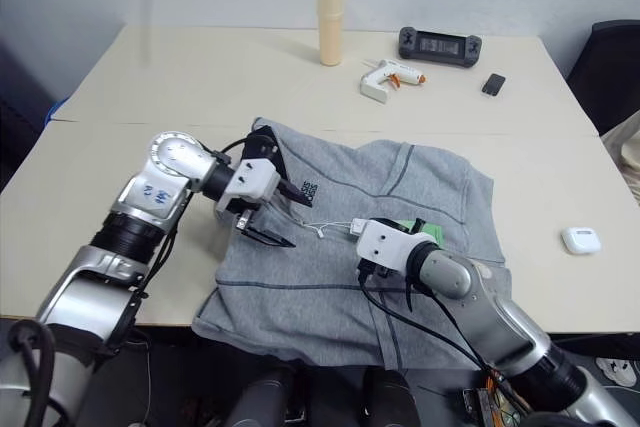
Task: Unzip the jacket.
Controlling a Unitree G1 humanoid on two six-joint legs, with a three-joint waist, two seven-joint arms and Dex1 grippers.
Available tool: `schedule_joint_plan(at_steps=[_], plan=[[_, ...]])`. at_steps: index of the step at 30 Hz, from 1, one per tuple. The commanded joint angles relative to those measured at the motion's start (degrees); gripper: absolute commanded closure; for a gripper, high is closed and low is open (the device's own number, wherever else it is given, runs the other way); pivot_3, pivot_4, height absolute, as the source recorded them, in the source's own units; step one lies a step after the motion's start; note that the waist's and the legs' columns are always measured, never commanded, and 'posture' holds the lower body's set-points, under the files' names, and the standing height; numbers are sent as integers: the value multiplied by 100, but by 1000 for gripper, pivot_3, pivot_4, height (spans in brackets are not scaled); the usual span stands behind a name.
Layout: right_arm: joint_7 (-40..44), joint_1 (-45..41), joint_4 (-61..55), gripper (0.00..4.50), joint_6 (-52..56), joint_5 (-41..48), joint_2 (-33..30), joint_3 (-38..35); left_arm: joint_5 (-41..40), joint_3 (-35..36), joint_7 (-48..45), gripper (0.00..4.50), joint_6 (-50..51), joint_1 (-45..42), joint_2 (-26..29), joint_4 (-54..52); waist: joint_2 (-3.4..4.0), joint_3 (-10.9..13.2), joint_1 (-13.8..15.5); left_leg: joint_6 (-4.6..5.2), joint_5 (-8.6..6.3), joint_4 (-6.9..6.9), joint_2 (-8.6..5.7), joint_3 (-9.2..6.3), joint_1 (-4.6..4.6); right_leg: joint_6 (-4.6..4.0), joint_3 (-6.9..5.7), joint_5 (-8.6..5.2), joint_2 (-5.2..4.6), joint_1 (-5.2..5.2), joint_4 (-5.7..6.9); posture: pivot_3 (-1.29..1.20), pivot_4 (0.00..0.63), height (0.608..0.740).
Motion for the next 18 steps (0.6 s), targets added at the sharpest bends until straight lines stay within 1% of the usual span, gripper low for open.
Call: schedule_joint_plan(at_steps=[1, 3, 5, 8, 11, 13, 15, 18], plan=[[-208, -6, 211, 3211, -167, -199, 293, -266, 623, -171, 544, 427, -906, -241, -128, 1161, 0, 0, -3, 0, 0, 0, 0, 1, 0, 0, -1, 0, 0, -2, 1, 0, 150, 740], [-241, 51, 250, 3701, -211, -214, 435, -379, 871, -233, 826, 427, -1199, -321, -211, 1748, 0, 0, -4, 1, 0, 0, 0, 1, 0, 0, 0, 0, -1, -3, 2, 0, 150, 740], [-289, 137, 212, 4463, -126, -230, 546, -541, 1097, -294, 1088, 427, -1438, -367, -261, 2218, -3, -3, 13, 2, 1, 0, 0, -1, 0, 0, 0, 0, -4, -2, 2, 0, 150, 740], [-350, 298, 45, 4490, 71, -176, 743, -846, 1285, -322, 1417, 427, -1601, -373, -325, 2695, -8, -17, 10, 11, 6, 0, -4, 0, 14, 6, 2, 4, -14, 9, 3, 0, 150, 740], [-507, 568, -224, 4490, 360, -3, 1068, -1331, 1328, -309, 1557, 427, -1768, -331, -374, 2894, -9, -27, 11, 14, 2, 0, -3, -1, 47, 5, 16, 4, -31, 31, -3, 0, 150, 740], [-675, 804, -473, 4490, 661, 254, 1416, -1899, 1278, -249, 1605, 427, -1781, -292, -396, 2953, -7, -48, 17, 11, -4, -3, 0, -4, 56, 3, 28, 3, -44, 38, -2, 0, 150, 740], [-845, 997, -637, 4490, 969, 520, 1704, -2656, 1206, -176, 1621, 427, -1749, -257, -412, 2980, -2, -59, 21, 11, -7, -4, 0, -8, 56, 2, 37, 2, -50, 42, -1, 0, 150, 740], [-953, 1170, -669, 4490, 1225, 853, 1830, -3772, 1199, -135, 1630, 427, -1770, -204, -387, 2973, -1, -73, 30, 15, -8, -6, -8, -13, 55, 2, 33, 3, -50, 42, -2, 0, 150, 740]])
